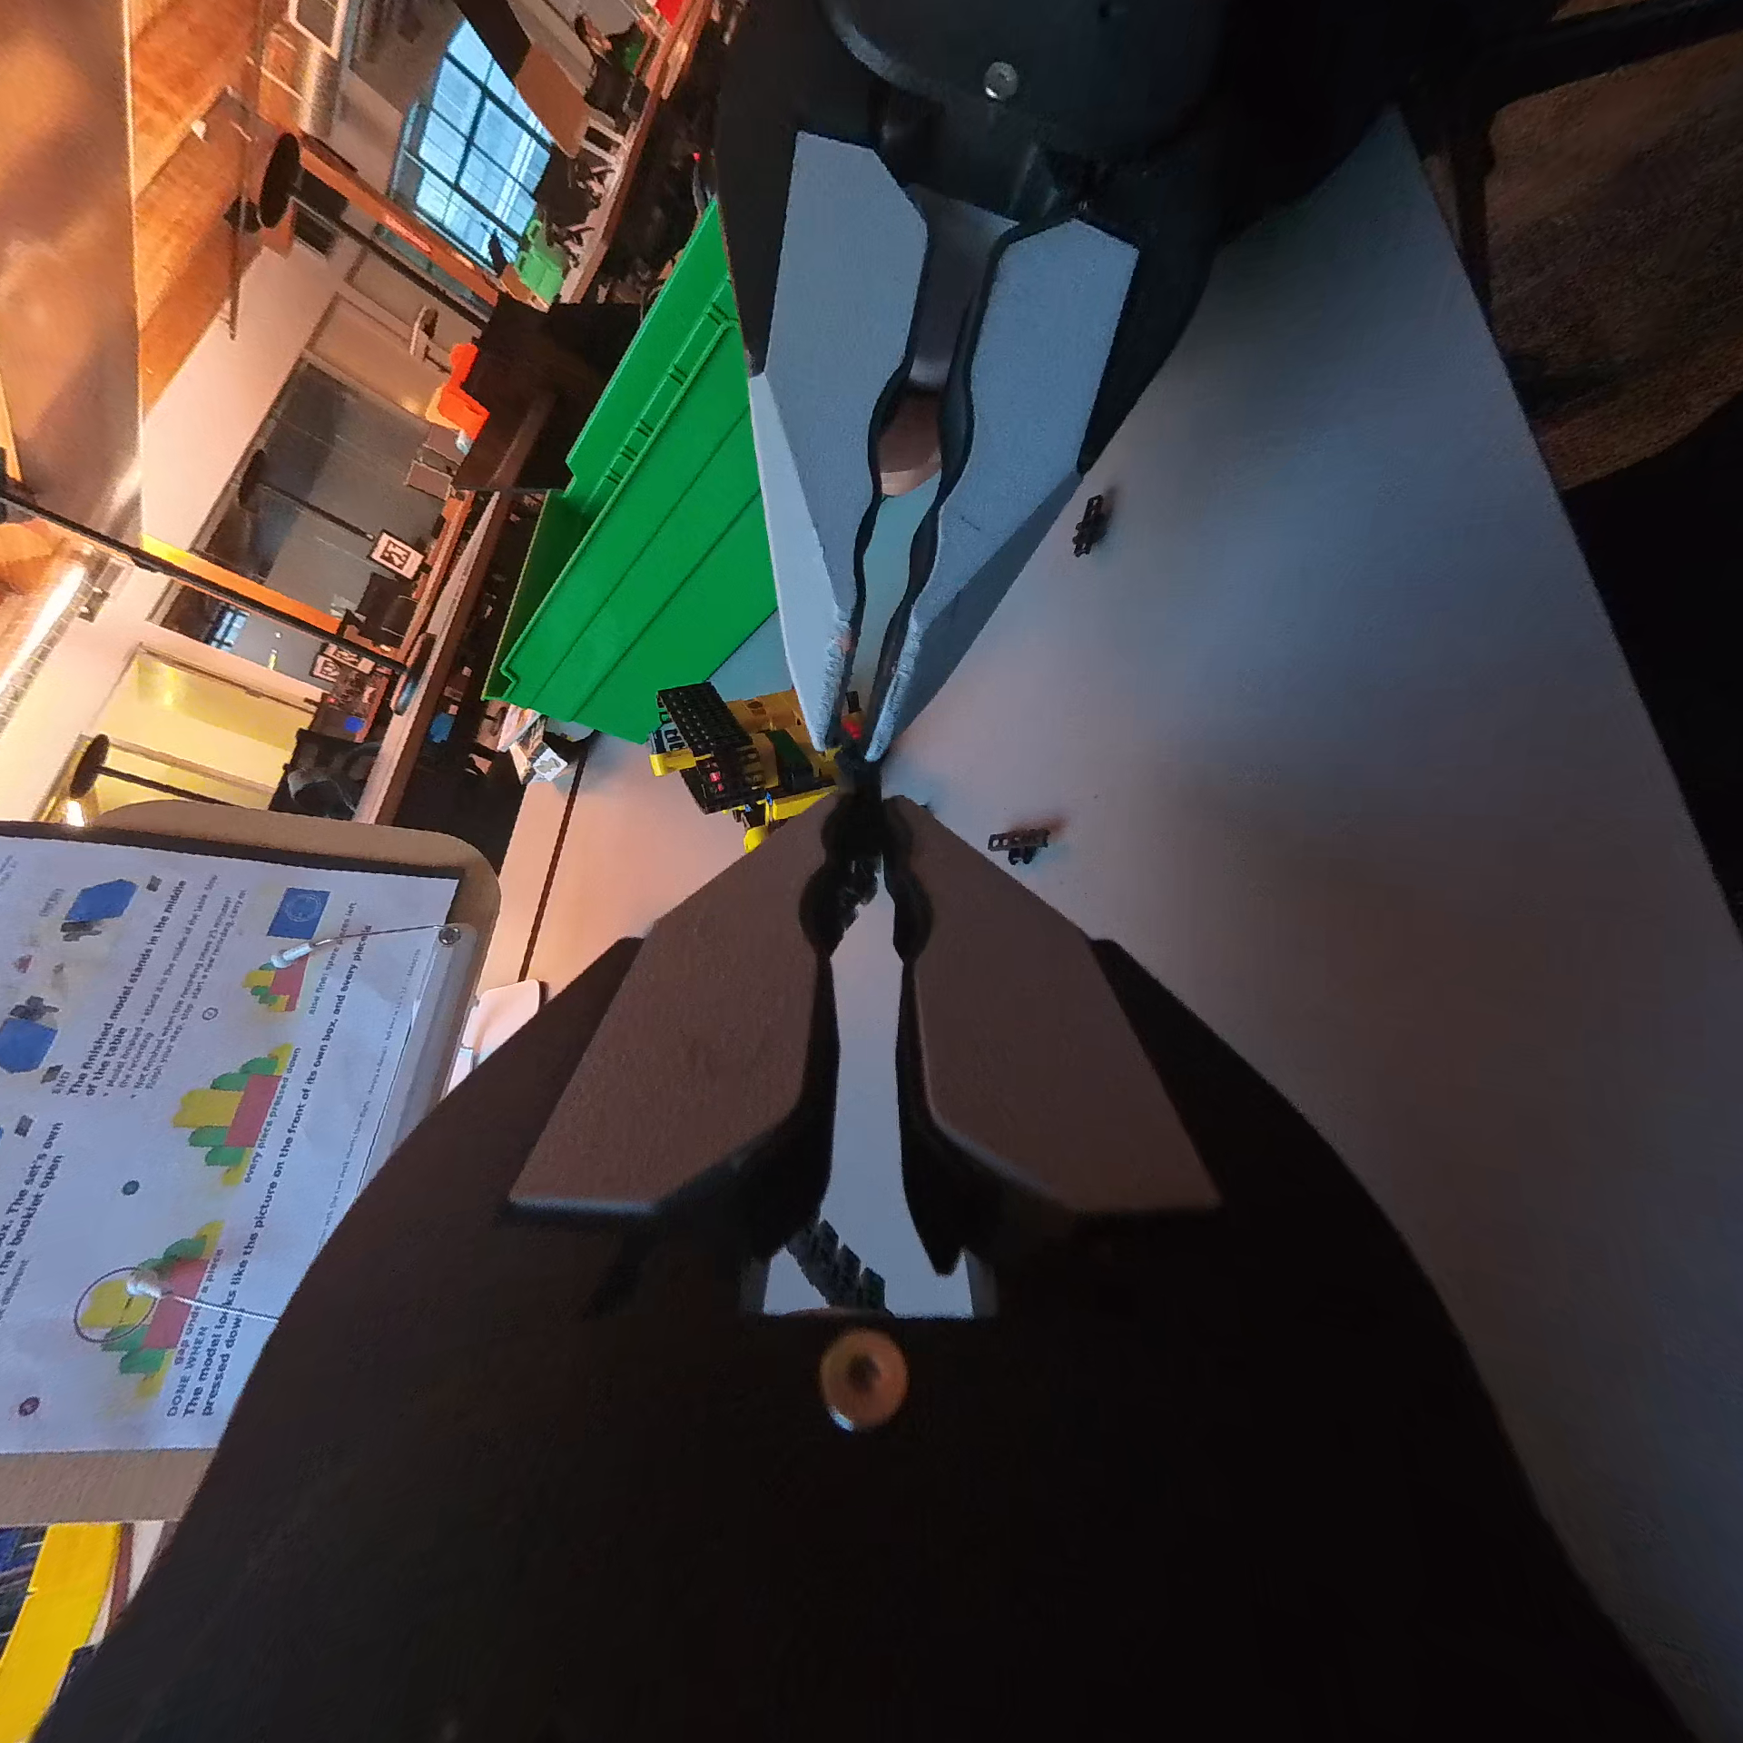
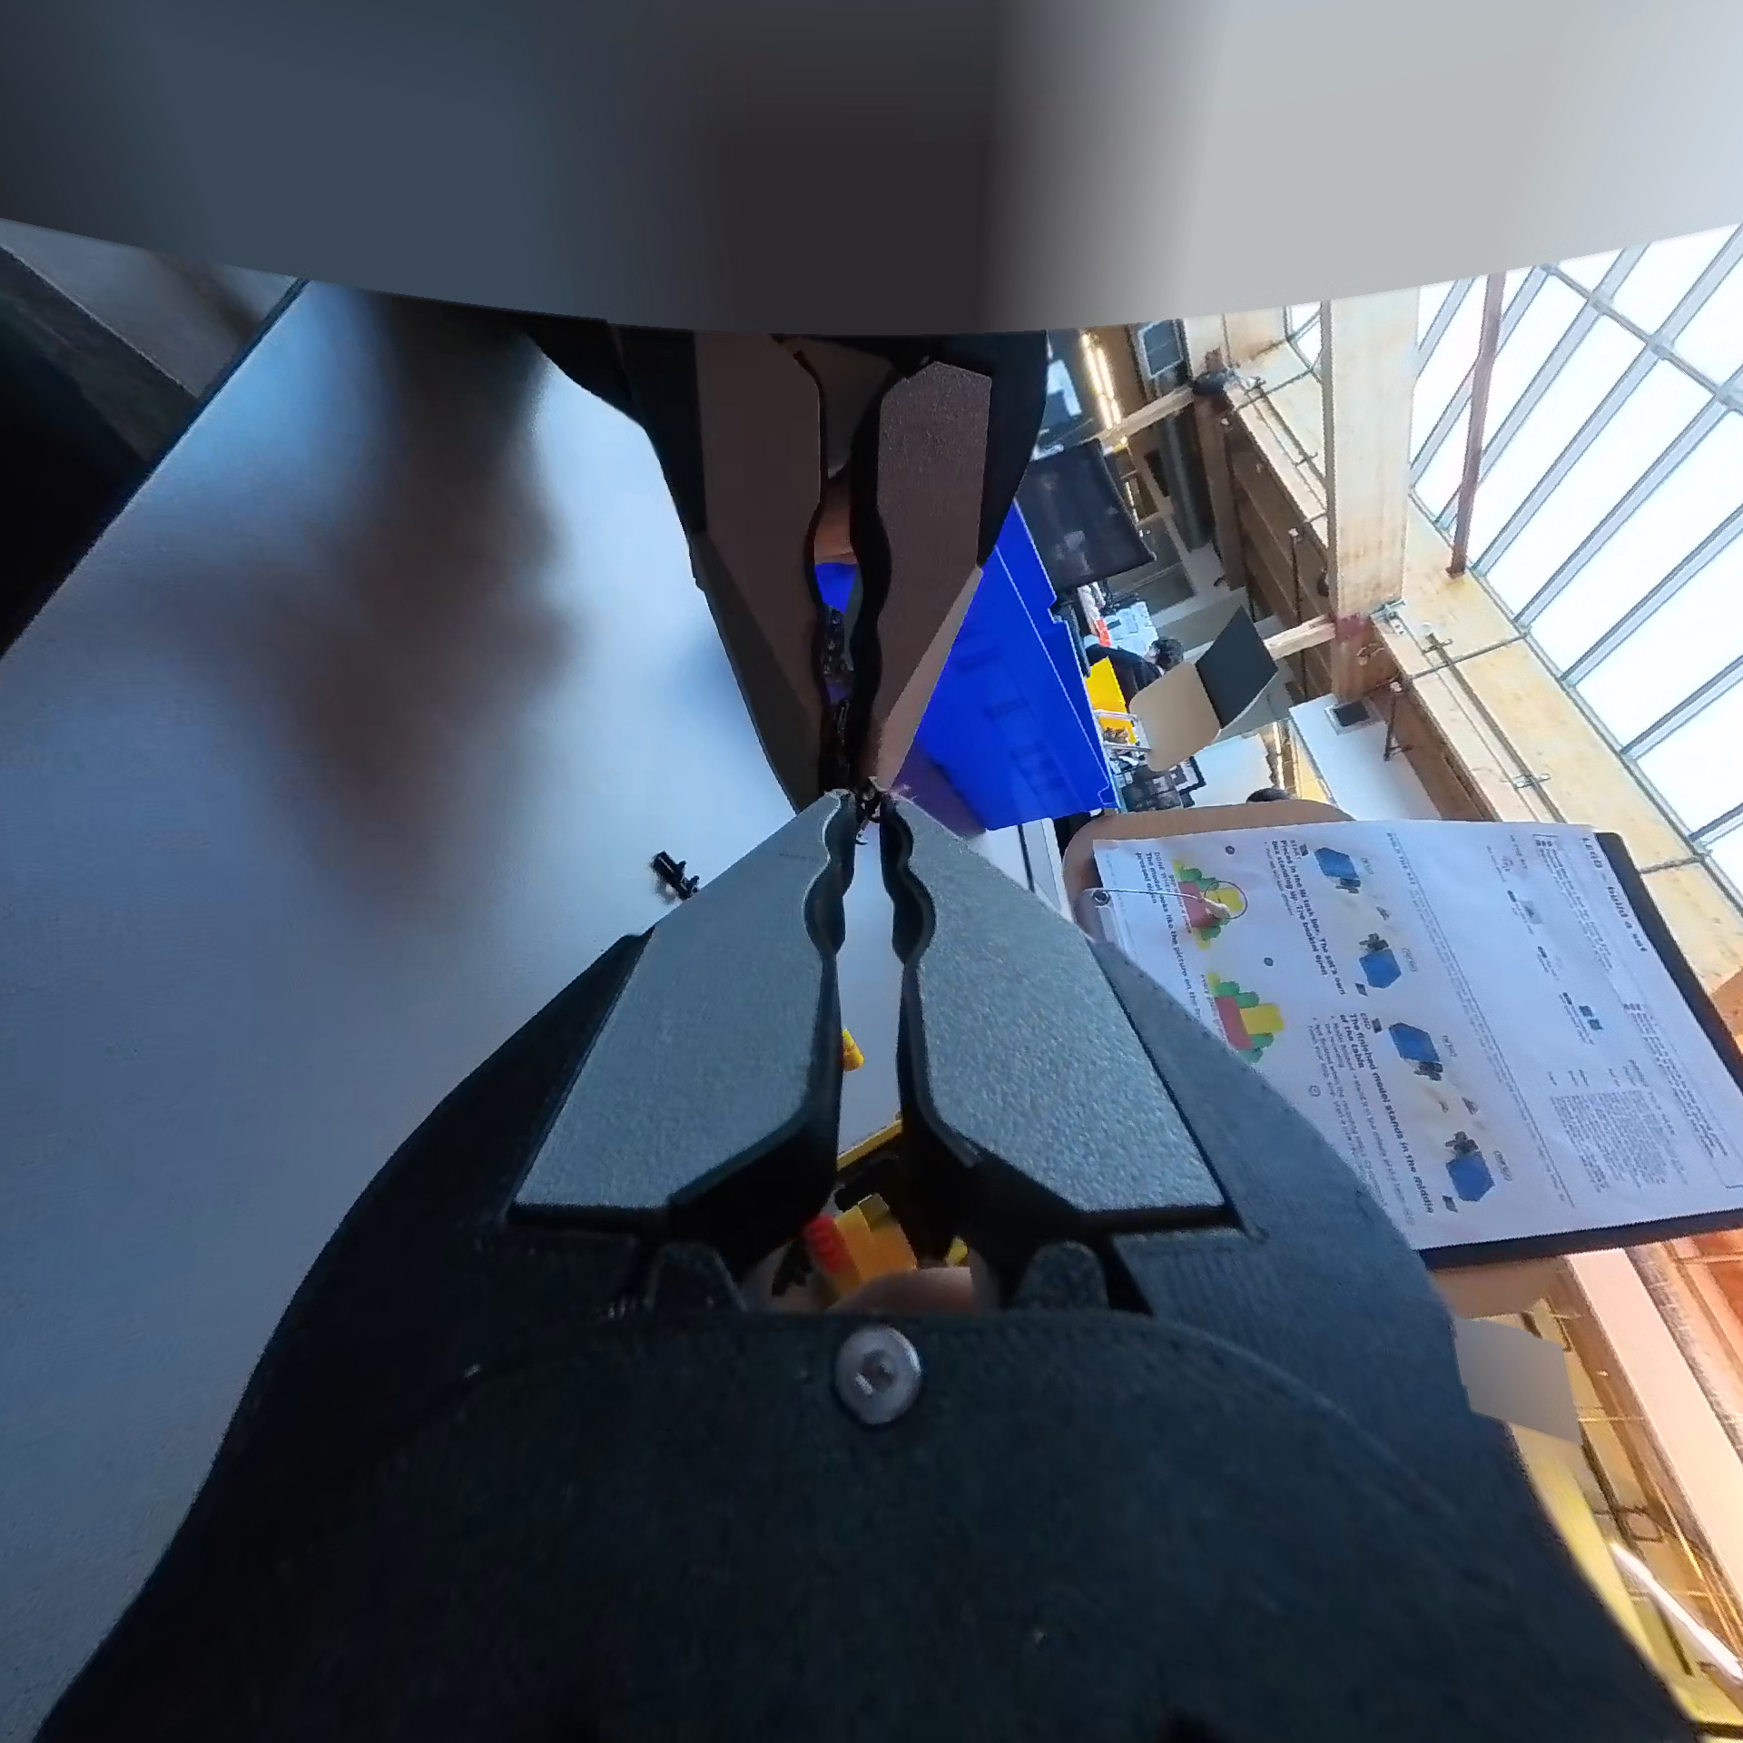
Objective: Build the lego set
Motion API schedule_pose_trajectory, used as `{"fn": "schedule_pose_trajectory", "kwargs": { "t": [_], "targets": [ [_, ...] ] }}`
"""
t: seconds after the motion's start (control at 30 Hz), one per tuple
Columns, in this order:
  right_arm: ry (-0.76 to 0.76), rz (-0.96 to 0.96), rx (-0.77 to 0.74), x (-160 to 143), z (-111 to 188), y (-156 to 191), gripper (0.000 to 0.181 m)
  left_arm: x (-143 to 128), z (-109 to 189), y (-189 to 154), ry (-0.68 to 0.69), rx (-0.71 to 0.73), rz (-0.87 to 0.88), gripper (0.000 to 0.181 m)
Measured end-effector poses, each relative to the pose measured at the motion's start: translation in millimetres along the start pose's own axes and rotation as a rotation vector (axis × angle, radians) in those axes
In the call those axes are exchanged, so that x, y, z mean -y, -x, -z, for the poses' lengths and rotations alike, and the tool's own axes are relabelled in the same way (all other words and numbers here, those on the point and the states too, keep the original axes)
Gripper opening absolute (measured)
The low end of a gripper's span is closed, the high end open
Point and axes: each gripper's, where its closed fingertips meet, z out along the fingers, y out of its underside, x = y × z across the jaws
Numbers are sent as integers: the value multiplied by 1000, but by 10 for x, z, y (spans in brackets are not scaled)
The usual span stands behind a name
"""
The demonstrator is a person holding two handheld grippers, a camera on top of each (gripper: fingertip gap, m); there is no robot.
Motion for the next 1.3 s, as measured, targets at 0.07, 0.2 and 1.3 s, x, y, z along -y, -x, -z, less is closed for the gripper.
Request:
{"fn": "schedule_pose_trajectory", "kwargs": {
  "t": [0.07, 0.2, 1.3],
  "targets": [
    [9, -17, 10, -8, -7, 1, 0, -9, 2, -2, 3, 2, -13, 1],
    [126, -106, -84, -209, -38, -224, 0, -31, -3, -138, -2, -87, -19, 1],
    [-6, -244, 250, -88, -10, 243, 2, -78, -66, -203, 3, -106, -33, 1]
  ]
}}
